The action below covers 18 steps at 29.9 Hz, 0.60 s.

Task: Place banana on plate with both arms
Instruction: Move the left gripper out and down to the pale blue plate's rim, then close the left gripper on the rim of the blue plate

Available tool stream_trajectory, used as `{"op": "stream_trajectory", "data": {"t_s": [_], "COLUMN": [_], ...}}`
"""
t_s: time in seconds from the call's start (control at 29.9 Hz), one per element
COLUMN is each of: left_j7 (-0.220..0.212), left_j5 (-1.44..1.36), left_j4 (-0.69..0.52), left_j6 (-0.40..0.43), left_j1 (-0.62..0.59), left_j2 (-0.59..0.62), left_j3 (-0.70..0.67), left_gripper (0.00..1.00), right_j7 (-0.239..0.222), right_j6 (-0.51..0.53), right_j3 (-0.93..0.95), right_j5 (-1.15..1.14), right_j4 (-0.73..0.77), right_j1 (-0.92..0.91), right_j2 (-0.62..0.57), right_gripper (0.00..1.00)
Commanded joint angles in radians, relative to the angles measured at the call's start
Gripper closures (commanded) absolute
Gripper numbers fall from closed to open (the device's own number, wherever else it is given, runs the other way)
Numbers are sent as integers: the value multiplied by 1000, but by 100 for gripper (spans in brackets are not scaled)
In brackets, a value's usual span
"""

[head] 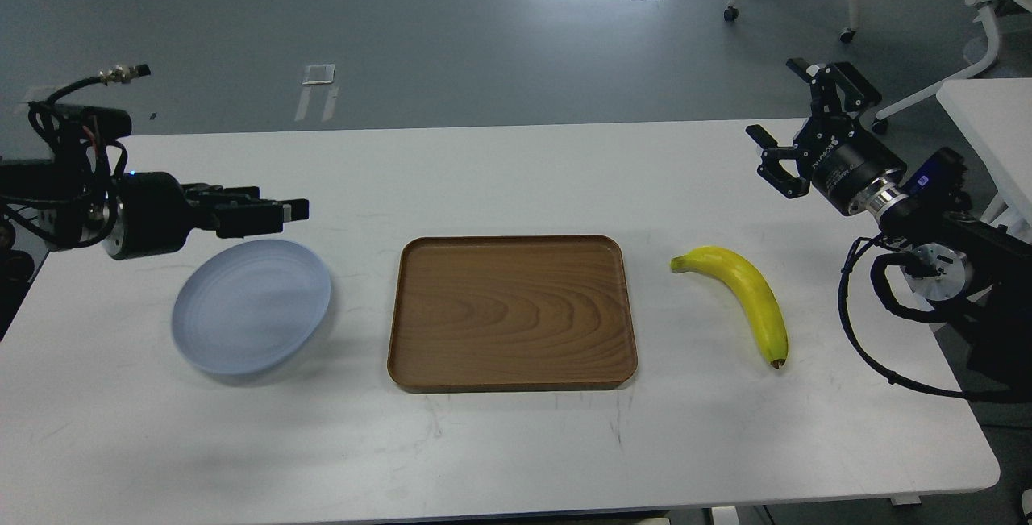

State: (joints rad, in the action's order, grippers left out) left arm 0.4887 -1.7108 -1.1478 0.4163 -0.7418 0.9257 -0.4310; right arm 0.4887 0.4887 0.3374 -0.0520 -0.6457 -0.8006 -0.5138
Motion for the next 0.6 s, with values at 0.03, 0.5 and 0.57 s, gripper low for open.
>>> {"op": "stream_trajectory", "data": {"t_s": [0.03, 0.5, 0.57], "left_j7": [0, 0, 0], "left_j5": [-33, -20, -12], "left_j4": [109, 330, 352], "left_j6": [-51, -111, -123], "left_j1": [65, 133, 134], "left_j2": [-7, -67, -70], "left_j3": [1, 20, 60], "left_gripper": [0, 2, 4], "right_j7": [0, 0, 0], "right_j6": [0, 0, 0], "right_j3": [0, 0, 0], "right_j5": [-2, -3, -3], "right_j4": [-3, -11, -12], "right_j1": [0, 6, 4], "right_j2": [0, 0, 0], "right_gripper": [1, 1, 1]}}
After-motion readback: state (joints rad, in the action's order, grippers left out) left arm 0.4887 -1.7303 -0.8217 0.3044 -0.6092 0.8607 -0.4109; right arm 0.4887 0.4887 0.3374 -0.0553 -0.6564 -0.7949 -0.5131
